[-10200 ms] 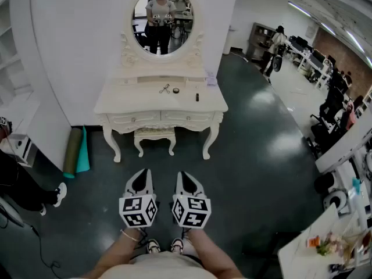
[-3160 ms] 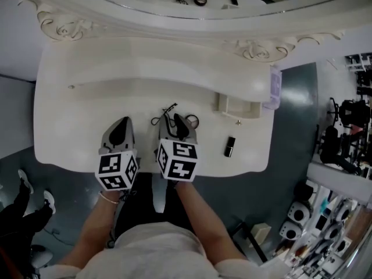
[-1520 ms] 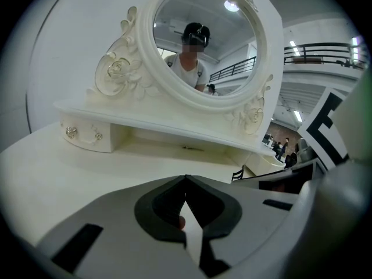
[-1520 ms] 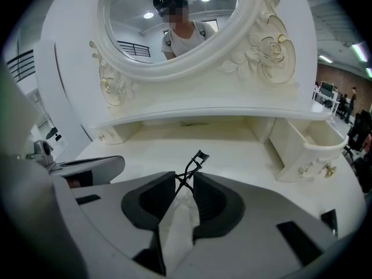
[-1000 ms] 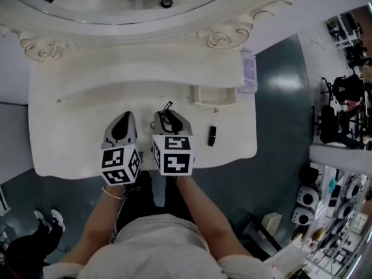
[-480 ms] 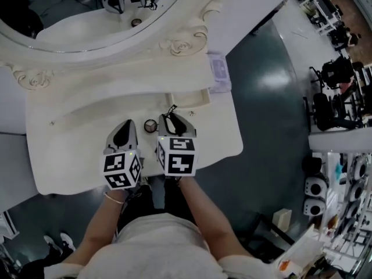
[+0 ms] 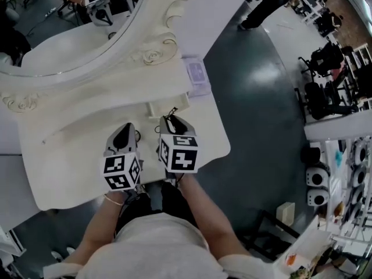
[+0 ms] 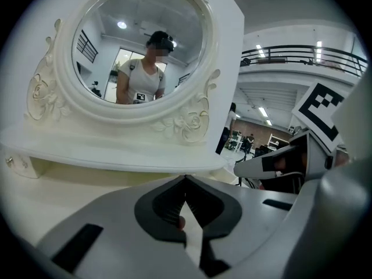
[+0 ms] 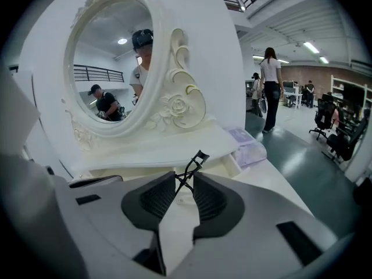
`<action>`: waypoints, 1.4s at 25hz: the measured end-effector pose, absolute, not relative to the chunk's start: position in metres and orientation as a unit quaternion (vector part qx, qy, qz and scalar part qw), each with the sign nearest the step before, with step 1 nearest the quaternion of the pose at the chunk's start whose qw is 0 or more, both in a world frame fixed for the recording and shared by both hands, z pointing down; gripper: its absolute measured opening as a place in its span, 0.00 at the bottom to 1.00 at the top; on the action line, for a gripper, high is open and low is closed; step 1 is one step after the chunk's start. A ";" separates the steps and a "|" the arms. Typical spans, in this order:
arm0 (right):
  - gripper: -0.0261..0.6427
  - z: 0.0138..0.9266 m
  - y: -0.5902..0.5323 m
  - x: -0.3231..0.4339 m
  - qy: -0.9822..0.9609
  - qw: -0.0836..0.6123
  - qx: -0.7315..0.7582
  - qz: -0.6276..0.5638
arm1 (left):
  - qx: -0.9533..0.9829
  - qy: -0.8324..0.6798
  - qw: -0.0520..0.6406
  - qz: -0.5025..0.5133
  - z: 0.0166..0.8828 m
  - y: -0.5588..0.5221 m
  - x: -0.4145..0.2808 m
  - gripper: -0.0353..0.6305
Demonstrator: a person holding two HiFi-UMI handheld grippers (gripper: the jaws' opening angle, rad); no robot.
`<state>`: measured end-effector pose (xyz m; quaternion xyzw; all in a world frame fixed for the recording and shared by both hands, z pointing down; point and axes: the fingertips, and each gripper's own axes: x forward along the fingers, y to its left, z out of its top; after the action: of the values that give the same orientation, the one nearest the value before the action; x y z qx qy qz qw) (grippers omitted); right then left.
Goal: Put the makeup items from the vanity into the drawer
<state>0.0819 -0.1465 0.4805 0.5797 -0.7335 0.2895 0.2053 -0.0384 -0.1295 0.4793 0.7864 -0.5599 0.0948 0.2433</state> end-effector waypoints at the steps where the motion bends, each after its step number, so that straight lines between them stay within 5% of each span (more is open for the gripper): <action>1: 0.19 0.481 -0.150 0.086 -0.730 0.203 0.582 0.294 | 0.789 -0.557 0.242 0.096 0.478 -0.132 -0.033 0.06; 35: 0.19 0.504 -0.213 0.104 -0.679 0.086 0.625 0.377 | 0.801 -0.529 0.244 0.139 0.497 -0.184 -0.016 0.06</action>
<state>0.1041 -0.2135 0.5040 0.6248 -0.6786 0.3765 0.0855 -0.0162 -0.1843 0.4974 0.8008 -0.5291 0.1389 0.2441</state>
